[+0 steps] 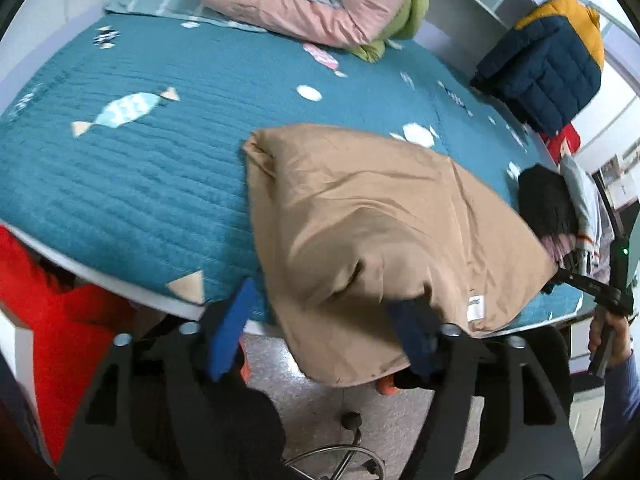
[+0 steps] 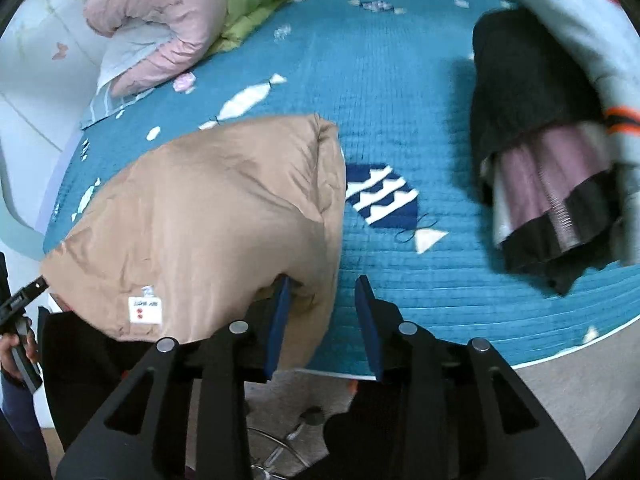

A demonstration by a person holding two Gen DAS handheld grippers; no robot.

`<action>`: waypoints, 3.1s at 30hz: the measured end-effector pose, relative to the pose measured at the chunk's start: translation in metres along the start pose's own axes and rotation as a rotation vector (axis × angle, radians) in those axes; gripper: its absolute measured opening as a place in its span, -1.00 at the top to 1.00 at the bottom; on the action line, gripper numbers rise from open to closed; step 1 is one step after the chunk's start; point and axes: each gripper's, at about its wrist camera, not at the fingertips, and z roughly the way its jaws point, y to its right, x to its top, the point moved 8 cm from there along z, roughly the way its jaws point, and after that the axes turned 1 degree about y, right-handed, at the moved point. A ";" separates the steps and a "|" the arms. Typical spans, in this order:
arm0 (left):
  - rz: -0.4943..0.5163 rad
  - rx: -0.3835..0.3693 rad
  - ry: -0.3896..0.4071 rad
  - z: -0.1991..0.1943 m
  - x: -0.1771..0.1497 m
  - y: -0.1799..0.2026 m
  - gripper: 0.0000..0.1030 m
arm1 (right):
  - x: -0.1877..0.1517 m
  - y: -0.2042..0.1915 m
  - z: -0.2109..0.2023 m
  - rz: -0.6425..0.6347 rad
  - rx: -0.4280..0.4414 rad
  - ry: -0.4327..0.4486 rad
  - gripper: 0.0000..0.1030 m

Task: Fold large clothes

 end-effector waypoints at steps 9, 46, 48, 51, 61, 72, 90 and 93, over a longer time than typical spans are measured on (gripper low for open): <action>0.058 -0.030 0.127 -0.033 0.031 0.046 -0.50 | 0.036 -0.039 -0.019 0.059 0.158 0.084 0.33; -0.279 -0.010 0.009 0.079 0.011 -0.018 -0.68 | 0.109 -0.194 0.149 0.039 0.190 -0.127 0.94; -0.307 -0.023 -0.015 0.090 0.007 -0.026 -0.72 | 0.110 -0.201 0.172 0.072 0.189 -0.181 0.94; -0.355 -0.067 -0.079 0.109 -0.001 -0.035 -0.72 | 0.103 -0.204 0.197 0.053 0.155 -0.235 0.94; -0.344 -0.106 -0.112 0.117 -0.009 -0.038 -0.79 | 0.091 -0.191 0.214 0.124 0.194 -0.292 1.00; -0.350 -0.149 -0.118 0.107 -0.026 -0.041 -0.79 | 0.001 -0.175 0.174 0.036 0.145 -0.341 1.00; -0.436 -0.213 -0.255 0.110 -0.079 -0.017 -0.78 | 0.010 -0.166 0.181 0.059 0.143 -0.234 1.00; -0.450 -0.236 -0.280 0.111 -0.083 -0.014 -0.78 | 0.011 -0.167 0.178 0.083 0.165 -0.217 1.00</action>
